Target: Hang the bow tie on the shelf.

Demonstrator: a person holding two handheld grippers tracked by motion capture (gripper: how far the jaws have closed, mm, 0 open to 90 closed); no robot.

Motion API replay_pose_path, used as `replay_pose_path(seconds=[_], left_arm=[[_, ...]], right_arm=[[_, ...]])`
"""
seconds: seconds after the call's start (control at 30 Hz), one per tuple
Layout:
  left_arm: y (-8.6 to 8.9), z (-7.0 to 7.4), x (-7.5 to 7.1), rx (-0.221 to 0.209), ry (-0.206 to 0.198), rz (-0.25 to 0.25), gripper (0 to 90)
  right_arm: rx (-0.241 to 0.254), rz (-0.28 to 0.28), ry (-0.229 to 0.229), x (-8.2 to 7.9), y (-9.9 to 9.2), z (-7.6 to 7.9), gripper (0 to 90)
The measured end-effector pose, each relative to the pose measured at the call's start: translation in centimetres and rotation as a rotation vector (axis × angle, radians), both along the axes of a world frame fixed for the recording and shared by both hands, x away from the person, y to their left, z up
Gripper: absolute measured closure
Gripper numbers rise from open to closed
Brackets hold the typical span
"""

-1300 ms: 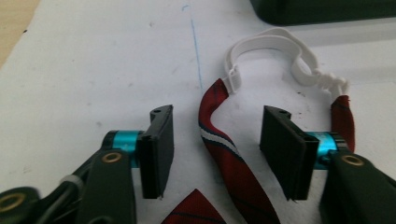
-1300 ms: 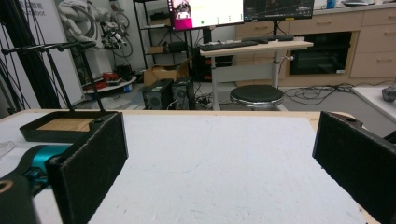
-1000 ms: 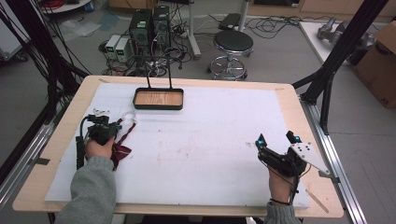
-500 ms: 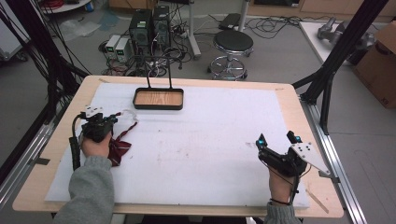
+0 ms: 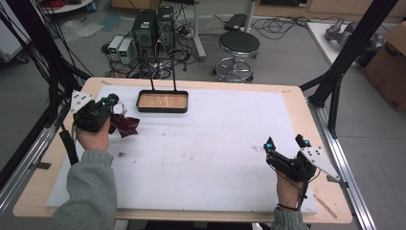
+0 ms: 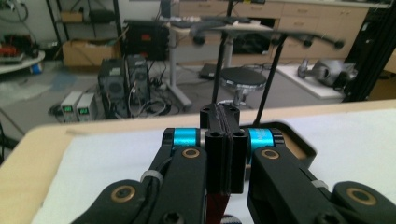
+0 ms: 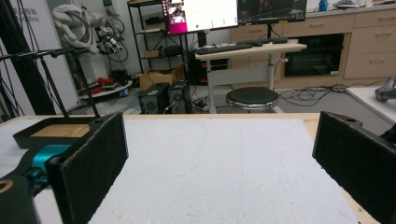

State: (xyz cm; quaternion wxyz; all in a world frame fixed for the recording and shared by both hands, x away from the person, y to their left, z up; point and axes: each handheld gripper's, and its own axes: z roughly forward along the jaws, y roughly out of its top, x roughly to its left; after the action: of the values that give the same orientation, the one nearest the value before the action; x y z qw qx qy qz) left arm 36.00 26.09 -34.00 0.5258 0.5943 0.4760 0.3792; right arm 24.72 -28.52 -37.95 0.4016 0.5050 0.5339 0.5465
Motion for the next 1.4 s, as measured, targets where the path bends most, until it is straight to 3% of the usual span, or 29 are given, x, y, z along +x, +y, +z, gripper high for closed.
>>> replay_pose_path(seconds=[0.03, 0.23, 0.37, 0.4, 0.43, 0.63, 0.87, 1.17, 1.27, 1.4], left_arm=[[-0.4, 1.0, 0.1, 0.006, -0.022, -0.005, 89.1], [-1.3, 3.5, 0.7, -0.003, -0.084, -0.017, 89.1], [-1.9, 4.3, 1.0, 0.001, -0.119, -0.026, 89.1], [-2.3, 4.6, 1.2, 0.002, -0.153, -0.025, 89.1], [-2.3, 4.6, 1.2, 0.002, -0.153, -0.025, 89.1], [-3.2, 5.4, 1.6, -0.031, -0.267, -0.018, 89.1], [-3.1, 5.7, 2.7, -0.05, -0.29, -0.011, 89.1], [-2.4, 4.8, 5.2, -0.111, -0.366, -0.014, 89.1], [-2.3, 4.6, 6.4, -0.127, -0.369, -0.02, 89.1], [-1.7, 3.8, 8.5, -0.133, -0.344, -0.006, 89.1]], right_arm=[[0.001, -0.001, -0.004, 0.0, 0.0, 0.0, 2.1], [0.012, -0.004, -0.01, -0.1, -0.2, 0.1, 2.2], [0.014, -0.006, -0.015, -0.1, -0.5, 0.1, 2.2], [0.017, -0.007, -0.014, -0.1, -0.5, 0.1, 2.2], [0.02, -0.009, -0.014, -0.1, -0.6, 0.1, 2.2], [0.021, -0.016, -0.013, 0.0, -0.9, 0.0, 2.2], [0.029, -0.017, -0.006, 0.0, -1.0, -0.1, 2.2], [0.021, -0.014, -0.002, 0.3, -1.0, -0.2, 2.2], [0.02, -0.01, 0.009, 0.5, -0.9, -0.3, 2.2], [0.012, -0.007, 0.016, 0.7, -0.7, -0.3, 2.2]])
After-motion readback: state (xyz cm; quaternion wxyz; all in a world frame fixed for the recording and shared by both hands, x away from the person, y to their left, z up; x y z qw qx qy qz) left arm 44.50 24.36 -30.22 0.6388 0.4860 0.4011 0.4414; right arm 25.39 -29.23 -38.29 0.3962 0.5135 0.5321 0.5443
